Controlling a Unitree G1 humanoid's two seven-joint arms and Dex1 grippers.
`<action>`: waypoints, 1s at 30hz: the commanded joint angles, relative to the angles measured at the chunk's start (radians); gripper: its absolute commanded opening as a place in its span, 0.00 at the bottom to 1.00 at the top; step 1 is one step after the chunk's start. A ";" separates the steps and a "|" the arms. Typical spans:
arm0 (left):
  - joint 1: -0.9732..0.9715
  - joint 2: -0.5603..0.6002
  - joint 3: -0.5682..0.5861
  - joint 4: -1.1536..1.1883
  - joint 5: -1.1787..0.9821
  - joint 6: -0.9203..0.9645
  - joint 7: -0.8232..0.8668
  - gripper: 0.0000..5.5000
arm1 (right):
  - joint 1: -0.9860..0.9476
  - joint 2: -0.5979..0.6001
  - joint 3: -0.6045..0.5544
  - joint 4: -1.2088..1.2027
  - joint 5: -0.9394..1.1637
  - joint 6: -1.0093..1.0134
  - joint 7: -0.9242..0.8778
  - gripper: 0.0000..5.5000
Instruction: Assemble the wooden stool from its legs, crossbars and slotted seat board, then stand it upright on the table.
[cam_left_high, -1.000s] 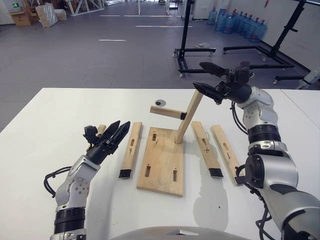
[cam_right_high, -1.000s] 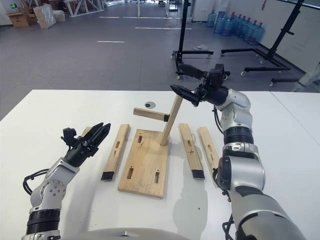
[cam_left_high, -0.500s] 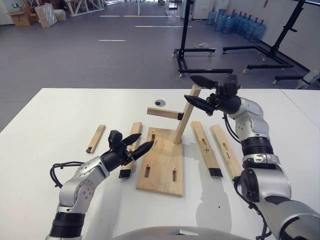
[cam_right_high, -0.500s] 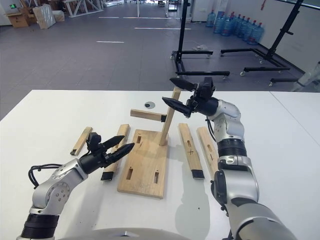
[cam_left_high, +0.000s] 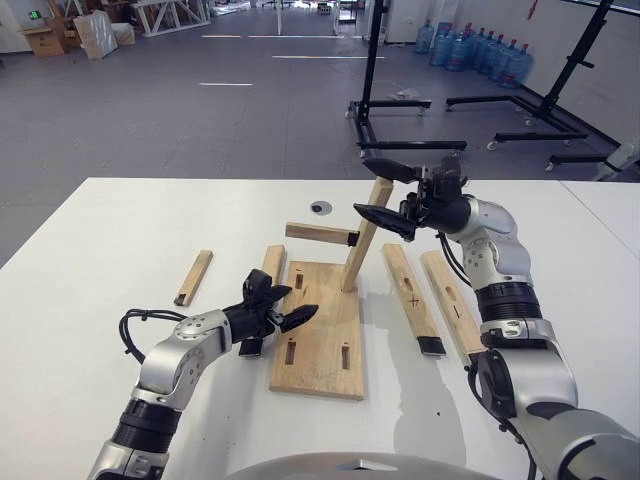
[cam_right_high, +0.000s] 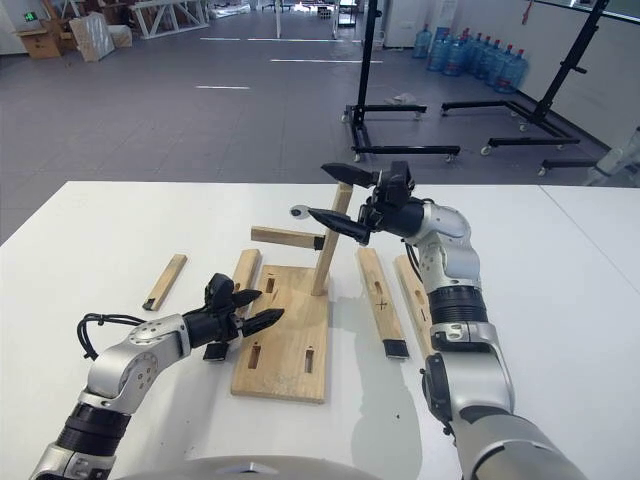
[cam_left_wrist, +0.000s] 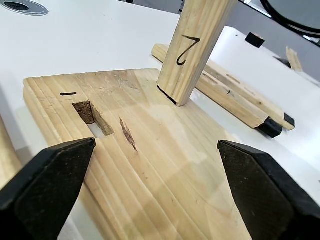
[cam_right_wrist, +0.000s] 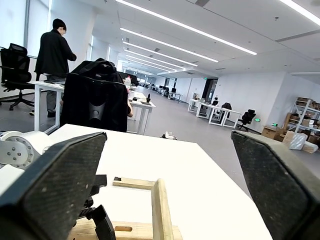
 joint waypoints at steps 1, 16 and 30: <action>0.043 0.018 -0.019 0.066 0.047 0.062 0.035 0.82 | 0.020 0.002 0.022 -0.070 0.021 0.041 0.009 0.83; 0.040 -0.033 0.083 0.002 0.010 -0.002 0.089 0.82 | 0.046 0.016 -0.146 -0.254 0.188 0.083 -0.200 0.83; 0.137 -0.200 0.235 -0.438 -0.041 -0.084 0.371 0.82 | 0.322 0.122 -0.225 -0.401 -0.320 0.113 -1.198 0.83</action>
